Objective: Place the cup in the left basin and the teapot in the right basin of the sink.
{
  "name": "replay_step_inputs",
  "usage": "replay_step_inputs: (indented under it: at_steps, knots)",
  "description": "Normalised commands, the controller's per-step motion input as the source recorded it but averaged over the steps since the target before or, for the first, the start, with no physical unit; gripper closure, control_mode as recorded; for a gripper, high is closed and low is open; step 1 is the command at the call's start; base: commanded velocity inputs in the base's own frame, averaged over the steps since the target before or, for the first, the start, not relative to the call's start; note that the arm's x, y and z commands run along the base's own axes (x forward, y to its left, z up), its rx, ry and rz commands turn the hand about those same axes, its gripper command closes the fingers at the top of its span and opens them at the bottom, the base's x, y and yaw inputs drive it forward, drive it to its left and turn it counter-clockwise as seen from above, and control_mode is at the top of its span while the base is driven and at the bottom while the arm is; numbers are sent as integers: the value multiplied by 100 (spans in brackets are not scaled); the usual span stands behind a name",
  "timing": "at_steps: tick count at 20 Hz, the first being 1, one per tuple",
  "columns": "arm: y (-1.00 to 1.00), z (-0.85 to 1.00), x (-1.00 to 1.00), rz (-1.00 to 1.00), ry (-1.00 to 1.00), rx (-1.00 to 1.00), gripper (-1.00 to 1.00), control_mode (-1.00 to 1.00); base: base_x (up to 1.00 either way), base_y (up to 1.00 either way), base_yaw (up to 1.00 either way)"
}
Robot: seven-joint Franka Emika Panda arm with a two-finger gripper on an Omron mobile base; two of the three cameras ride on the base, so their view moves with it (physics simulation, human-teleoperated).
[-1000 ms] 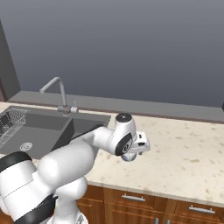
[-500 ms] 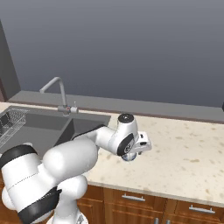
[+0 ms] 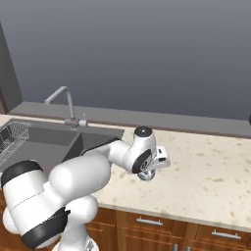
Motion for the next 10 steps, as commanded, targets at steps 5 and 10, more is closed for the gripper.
replay_step_inputs:
  at_steps: [5,10]
  knots:
    - [19,-3,-2,7,0,0,100,-100,0,0,0]
    - [42,0,-7,8,-2,0,100,-100,0,0,0]
